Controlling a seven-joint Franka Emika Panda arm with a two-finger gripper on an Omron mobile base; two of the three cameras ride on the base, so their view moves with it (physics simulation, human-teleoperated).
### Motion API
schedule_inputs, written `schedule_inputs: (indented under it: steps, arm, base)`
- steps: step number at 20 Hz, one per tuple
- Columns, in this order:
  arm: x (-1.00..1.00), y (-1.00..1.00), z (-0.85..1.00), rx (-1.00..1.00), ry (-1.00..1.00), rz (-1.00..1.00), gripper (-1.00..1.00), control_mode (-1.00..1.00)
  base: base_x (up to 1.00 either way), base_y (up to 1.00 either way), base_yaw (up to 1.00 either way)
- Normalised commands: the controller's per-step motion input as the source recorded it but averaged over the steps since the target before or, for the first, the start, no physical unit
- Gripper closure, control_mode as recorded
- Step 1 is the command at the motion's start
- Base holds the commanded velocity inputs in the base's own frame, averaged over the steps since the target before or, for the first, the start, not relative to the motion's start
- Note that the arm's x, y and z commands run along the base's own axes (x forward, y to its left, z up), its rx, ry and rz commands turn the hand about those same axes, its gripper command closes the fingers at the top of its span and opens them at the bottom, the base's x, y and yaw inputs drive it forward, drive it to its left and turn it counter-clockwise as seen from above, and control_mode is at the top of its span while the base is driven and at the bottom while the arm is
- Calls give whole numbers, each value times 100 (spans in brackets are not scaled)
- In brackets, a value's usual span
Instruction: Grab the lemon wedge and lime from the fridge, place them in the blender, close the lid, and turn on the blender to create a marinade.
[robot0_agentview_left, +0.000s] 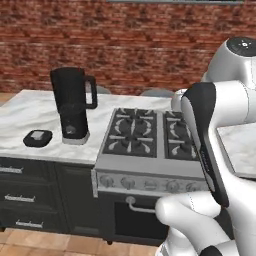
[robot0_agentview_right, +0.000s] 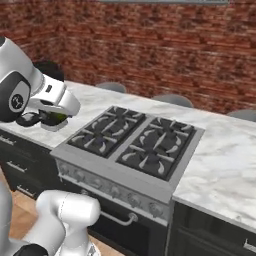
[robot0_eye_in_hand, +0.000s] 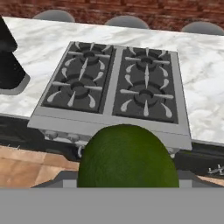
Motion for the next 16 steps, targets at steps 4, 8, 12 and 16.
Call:
schedule_inputs:
  steps: [4, 8, 12, 16]
  arm:
    - [0, 0, 0, 0, 0, 0, 100, 100]
    - [0, 0, 0, 0, 0, 0, 100, 100]
    - [0, 0, 0, 0, 0, 0, 100, 100]
    - [0, 0, 0, 0, 0, 0, 100, 100]
  base:
    - [68, 100, -19]
    - [73, 100, -27]
    - [62, 100, -30]
    - [55, 100, -35]
